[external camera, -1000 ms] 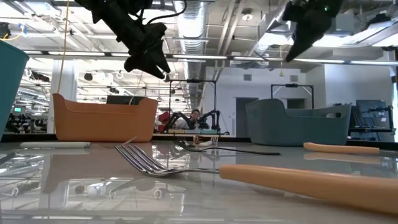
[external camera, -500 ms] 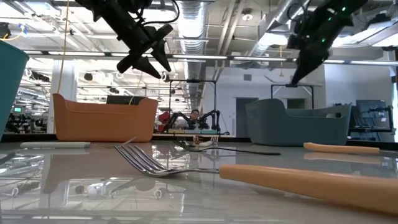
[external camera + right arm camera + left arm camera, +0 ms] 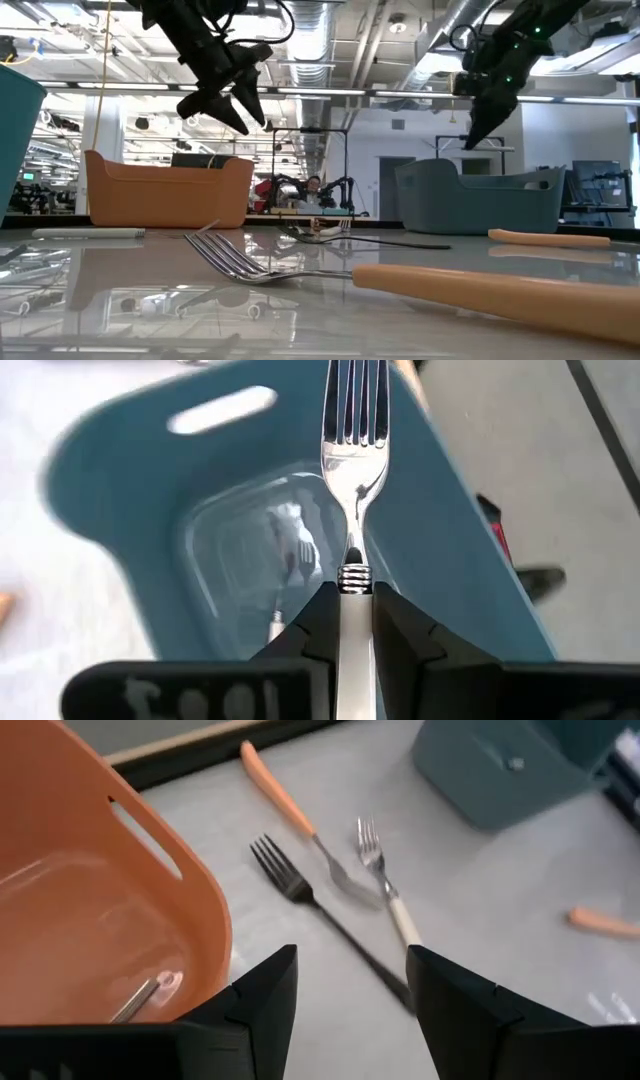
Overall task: Sort silverware by color (type)
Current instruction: Put the white fork into the blue bin
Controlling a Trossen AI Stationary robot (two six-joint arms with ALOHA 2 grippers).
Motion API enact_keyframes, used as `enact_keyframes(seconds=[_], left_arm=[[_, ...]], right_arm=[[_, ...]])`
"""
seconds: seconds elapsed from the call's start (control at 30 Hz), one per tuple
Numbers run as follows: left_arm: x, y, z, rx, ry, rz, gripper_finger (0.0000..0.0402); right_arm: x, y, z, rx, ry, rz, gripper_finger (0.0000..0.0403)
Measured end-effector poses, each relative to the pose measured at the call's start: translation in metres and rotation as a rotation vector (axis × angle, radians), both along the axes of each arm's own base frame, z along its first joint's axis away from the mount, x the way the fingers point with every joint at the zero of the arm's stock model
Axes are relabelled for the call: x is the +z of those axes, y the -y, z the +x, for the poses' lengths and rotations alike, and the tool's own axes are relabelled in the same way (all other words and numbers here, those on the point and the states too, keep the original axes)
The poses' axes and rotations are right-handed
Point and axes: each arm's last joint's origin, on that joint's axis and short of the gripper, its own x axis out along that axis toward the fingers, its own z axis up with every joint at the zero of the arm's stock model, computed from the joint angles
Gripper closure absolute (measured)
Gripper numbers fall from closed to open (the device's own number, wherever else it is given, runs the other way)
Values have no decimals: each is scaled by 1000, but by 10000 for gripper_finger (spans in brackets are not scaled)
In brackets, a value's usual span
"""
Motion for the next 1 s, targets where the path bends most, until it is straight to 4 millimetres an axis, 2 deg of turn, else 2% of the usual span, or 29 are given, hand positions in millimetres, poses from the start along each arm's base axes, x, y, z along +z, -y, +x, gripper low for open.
enact_keyframes(seconds=[0.3,0.5,0.7,0.87,1.0], left_arm=[[6,11,-16,-108,-119,62,228],[6,15,-22,-226,-177,83,228],[-1,18,-29,-248,-269,35,228],[-1,18,-29,-252,-267,24,228],[-1,19,-29,-259,-250,-6,228]], right_arm=[[-23,11,10,-104,-22,46,341],[-38,11,25,-84,-48,113,341],[-46,10,35,-58,-89,122,341],[-49,11,34,-66,-116,115,341],[-59,15,37,-60,-143,143,341]])
